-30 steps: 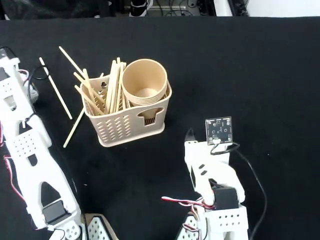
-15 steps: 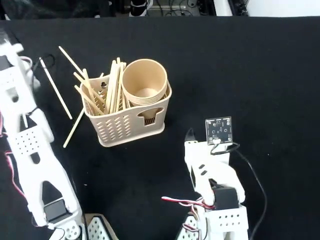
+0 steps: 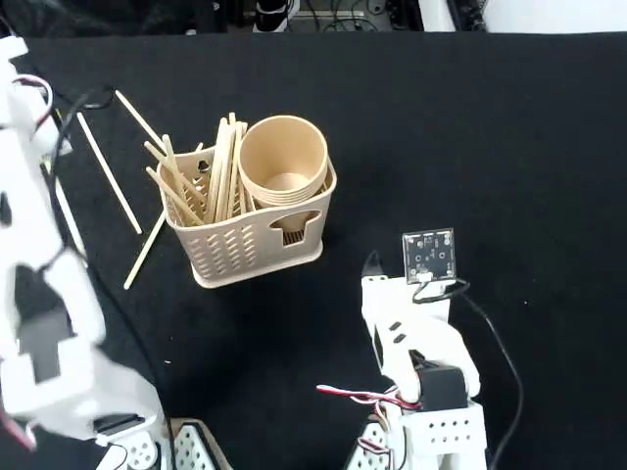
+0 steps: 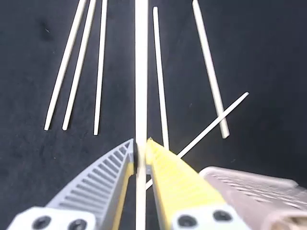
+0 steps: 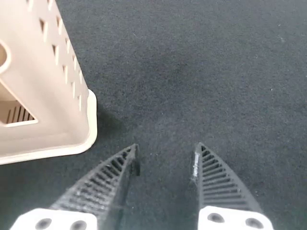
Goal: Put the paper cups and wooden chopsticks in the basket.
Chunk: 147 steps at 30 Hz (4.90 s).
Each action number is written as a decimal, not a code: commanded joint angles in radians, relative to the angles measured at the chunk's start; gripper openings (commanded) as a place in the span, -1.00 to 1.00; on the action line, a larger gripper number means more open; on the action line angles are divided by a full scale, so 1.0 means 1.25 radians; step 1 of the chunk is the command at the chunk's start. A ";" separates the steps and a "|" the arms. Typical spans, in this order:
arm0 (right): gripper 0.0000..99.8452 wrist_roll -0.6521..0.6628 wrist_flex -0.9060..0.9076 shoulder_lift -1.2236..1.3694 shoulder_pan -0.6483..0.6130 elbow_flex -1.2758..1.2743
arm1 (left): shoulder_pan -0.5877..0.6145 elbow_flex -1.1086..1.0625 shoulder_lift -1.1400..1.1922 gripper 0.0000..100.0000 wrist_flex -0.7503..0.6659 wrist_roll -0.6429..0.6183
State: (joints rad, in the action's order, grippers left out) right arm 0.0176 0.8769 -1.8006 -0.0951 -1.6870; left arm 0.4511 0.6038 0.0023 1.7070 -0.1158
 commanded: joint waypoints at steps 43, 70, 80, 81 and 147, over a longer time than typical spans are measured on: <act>-0.97 0.007 -0.056 -0.073 0.007 0.003 | -0.388 -1.379 -1.273 -0.65 -0.912 -0.104; -0.97 0.163 0.083 -0.074 -0.043 0.057 | 0.045 -0.859 -0.126 -0.60 -0.120 0.279; -0.97 0.163 0.082 -0.074 -0.043 0.056 | -0.048 -1.142 -0.077 -0.59 -0.323 0.209; -0.97 0.163 0.082 -0.074 -0.043 0.056 | -0.064 -1.152 -0.076 -0.59 -0.342 0.201; -0.82 -0.106 -0.109 1.116 -1.085 0.535 | 0.144 -0.893 -0.271 -0.93 -0.436 0.058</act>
State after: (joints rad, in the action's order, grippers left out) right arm -0.1112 0.7541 -0.4887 -1.4270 -1.0764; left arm 0.6229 -0.5685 -0.3337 1.1546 -0.0315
